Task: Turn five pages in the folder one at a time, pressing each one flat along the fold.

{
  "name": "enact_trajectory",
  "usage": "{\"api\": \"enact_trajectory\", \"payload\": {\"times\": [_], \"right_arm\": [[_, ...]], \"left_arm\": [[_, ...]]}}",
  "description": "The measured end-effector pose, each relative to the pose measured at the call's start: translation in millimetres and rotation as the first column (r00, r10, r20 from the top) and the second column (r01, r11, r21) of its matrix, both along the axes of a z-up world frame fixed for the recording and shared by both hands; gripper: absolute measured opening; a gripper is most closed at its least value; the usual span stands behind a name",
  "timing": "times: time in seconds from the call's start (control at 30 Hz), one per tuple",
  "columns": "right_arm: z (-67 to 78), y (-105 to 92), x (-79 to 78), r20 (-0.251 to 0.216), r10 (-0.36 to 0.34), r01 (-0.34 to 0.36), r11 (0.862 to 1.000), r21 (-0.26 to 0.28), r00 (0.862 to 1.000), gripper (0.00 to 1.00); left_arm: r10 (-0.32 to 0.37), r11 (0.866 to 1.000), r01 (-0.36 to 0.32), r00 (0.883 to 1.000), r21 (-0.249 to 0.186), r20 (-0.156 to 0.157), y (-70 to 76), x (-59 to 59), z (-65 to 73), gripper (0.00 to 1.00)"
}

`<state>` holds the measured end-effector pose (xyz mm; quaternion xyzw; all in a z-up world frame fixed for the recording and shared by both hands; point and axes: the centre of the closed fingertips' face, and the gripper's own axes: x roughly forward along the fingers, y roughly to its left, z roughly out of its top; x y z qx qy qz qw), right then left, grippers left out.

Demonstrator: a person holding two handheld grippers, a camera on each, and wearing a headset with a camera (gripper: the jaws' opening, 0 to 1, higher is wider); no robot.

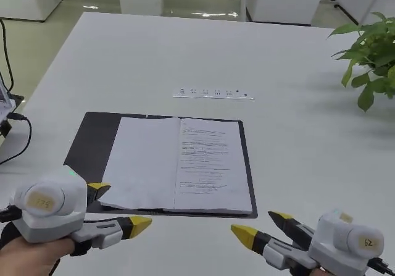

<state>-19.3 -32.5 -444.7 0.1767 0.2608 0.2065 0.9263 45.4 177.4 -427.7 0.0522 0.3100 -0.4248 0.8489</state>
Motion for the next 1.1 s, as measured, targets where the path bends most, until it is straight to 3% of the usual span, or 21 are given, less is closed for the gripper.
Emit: {"api": "enact_trajectory", "payload": {"times": [0.5, 0.83, 1.1], "right_arm": [[-1.2, -19.8, -3.9, -0.013, -0.04, 0.041, 0.999, 0.034, 0.999, 0.71], [-7.2, -29.9, -6.7, -0.026, -0.064, 0.065, 0.997, 0.039, 0.998, 0.71], [-11.1, -30.5, -6.2, -0.032, -0.064, 0.066, 0.997, 0.047, 0.997, 0.7]], "left_arm": [[-0.132, 0.991, 0.132, 0.991, 0.02, -0.004, -55.5, 3.1, -3.8, 0.66], [-0.176, 0.984, 0.176, 0.984, 0.013, -0.011, -87.1, 9.6, -8.2, 0.64], [-0.223, 0.975, 0.223, 0.975, 0.007, -0.022, -123.0, 14.0, -14.2, 0.63]]}}
